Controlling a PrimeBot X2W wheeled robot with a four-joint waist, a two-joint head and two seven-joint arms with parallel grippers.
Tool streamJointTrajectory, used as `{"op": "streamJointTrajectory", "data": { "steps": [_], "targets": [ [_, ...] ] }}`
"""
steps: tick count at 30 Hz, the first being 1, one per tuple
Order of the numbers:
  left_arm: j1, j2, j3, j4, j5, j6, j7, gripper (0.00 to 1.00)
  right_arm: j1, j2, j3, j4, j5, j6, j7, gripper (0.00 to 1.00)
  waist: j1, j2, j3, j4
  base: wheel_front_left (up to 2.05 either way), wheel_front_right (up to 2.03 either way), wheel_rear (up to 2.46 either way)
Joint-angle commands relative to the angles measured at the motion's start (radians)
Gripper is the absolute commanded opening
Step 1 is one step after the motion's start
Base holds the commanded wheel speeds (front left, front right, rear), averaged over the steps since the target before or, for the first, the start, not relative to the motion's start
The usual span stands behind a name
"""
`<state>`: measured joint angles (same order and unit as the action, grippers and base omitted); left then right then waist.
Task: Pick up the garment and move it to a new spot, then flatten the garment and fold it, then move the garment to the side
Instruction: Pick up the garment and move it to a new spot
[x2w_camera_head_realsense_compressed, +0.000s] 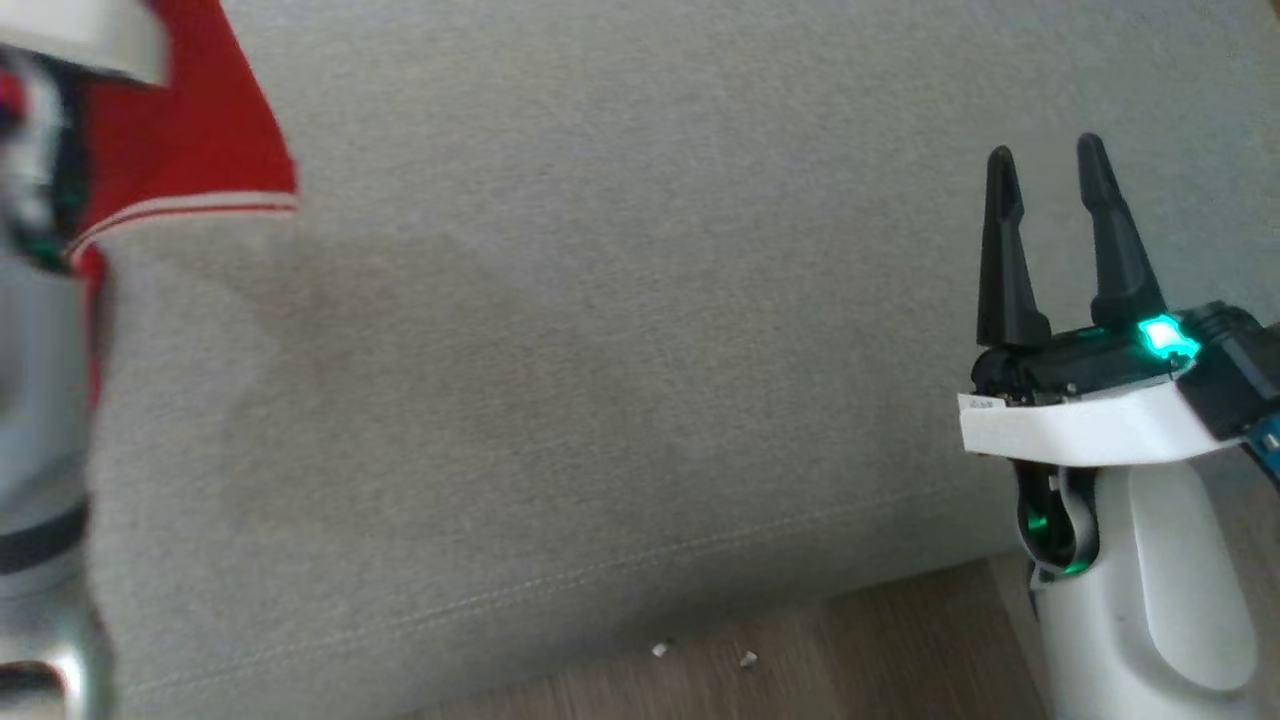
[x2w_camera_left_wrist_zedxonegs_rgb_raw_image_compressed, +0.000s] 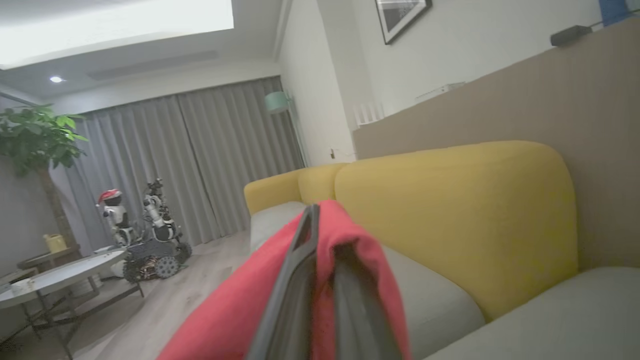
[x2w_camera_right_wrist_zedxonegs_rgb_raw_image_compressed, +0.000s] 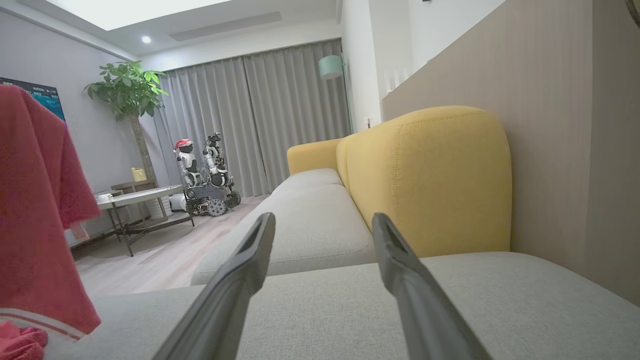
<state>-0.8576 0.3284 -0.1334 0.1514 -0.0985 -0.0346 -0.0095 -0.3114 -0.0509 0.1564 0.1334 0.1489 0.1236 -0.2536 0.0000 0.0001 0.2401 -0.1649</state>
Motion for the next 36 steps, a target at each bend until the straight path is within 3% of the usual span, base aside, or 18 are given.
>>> {"op": "streamJointTrajectory", "data": {
  "steps": [1,2,11,18,19,20,29,36],
  "targets": [
    [-0.044,-0.008,-0.018,-0.013,0.016,0.011,0.001,0.0,-0.037,0.001,0.029,-0.049,0.019,0.007,-0.008,1.0,0.0,-0.0001,0.026,-0.037,0.0,0.0,0.0],
    [-0.044,-0.008,-0.018,-0.013,0.016,0.011,0.001,0.0,-0.037,0.001,0.029,-0.049,0.019,0.007,-0.008,1.0,0.0,-0.0001,0.026,-0.037,0.0,0.0,0.0],
    [-0.021,-0.223,-0.185,0.208,0.026,0.045,-0.082,0.0,-0.078,0.001,0.059,-0.103,0.059,0.007,-0.008,1.0,0.0,-0.0001,0.108,-0.156,0.0,0.0,0.0],
    [-0.069,-0.275,-0.349,0.404,0.033,0.041,-0.157,0.0,-0.091,0.001,0.075,-0.123,0.089,0.007,-0.008,1.0,0.0,-0.0001,0.142,-0.229,0.0,0.0,0.0],
    [-0.073,-0.276,-0.375,0.429,0.029,0.039,-0.16,0.55,-0.09,0.001,0.076,-0.123,0.09,0.007,-0.008,1.0,0.0,-0.0001,0.142,-0.236,0.0,0.0,0.0],
    [-0.075,-0.277,-0.406,0.444,0.013,0.033,-0.162,1.0,-0.09,0.001,0.076,-0.123,0.092,0.007,-0.008,1.0,0.0,-0.0001,0.142,-0.241,0.0,0.0,0.0],
    [-0.096,-0.278,-0.63,0.515,-0.138,0.068,-0.148,1.0,-0.083,0.001,0.067,-0.117,0.089,0.007,-0.008,1.0,0.0,-0.0001,0.125,-0.213,0.0,0.0,0.0],
    [-0.08,-0.278,-0.752,0.59,-0.202,0.025,-0.079,1.0,-0.076,0.001,0.075,-0.107,0.073,0.007,-0.008,1.0,0.0,-0.0001,0.094,-0.159,0.0,0.0,0.0]
  ]
}}
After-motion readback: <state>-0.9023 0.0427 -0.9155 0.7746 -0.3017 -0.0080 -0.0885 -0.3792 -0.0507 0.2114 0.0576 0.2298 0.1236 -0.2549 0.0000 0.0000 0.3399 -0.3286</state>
